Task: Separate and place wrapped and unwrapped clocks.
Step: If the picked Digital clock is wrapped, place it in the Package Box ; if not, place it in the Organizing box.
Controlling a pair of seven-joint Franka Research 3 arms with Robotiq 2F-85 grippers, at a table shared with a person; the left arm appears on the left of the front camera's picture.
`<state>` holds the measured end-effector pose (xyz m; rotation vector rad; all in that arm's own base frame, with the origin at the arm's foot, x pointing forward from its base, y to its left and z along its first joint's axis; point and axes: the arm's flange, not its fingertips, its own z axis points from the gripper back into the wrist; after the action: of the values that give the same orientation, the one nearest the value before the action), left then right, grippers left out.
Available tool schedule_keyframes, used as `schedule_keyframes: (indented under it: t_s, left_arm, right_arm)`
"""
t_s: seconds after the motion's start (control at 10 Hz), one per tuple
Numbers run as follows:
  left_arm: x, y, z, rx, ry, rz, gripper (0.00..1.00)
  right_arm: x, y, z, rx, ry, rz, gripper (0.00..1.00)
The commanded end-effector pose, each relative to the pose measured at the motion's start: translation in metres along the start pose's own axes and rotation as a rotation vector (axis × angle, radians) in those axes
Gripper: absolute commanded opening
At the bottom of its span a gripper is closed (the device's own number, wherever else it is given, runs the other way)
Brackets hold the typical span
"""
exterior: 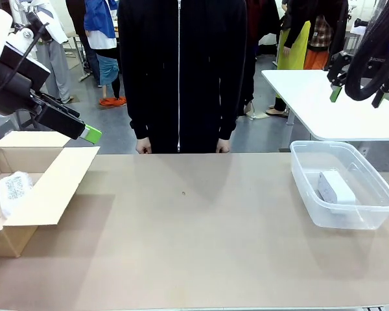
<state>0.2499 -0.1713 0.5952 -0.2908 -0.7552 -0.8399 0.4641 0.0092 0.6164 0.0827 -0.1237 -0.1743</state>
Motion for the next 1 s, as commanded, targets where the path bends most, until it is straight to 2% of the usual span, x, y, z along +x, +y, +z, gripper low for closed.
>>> schedule_keyframes:
  t_s: [0.0,0.9]
  left_arm:
    - [0.0008,-0.0008,-0.0001,-0.005,-0.011,0.004,1.0]
    - [0.0008,-0.0008,-0.0001,-0.005,-0.011,0.004,1.0]
  right_arm:
    - [-0.0031,-0.0044,0.0055,0.001,0.007,-0.003,1.0]
    - [-0.0031,-0.0044,0.0055,0.001,0.007,-0.003,1.0]
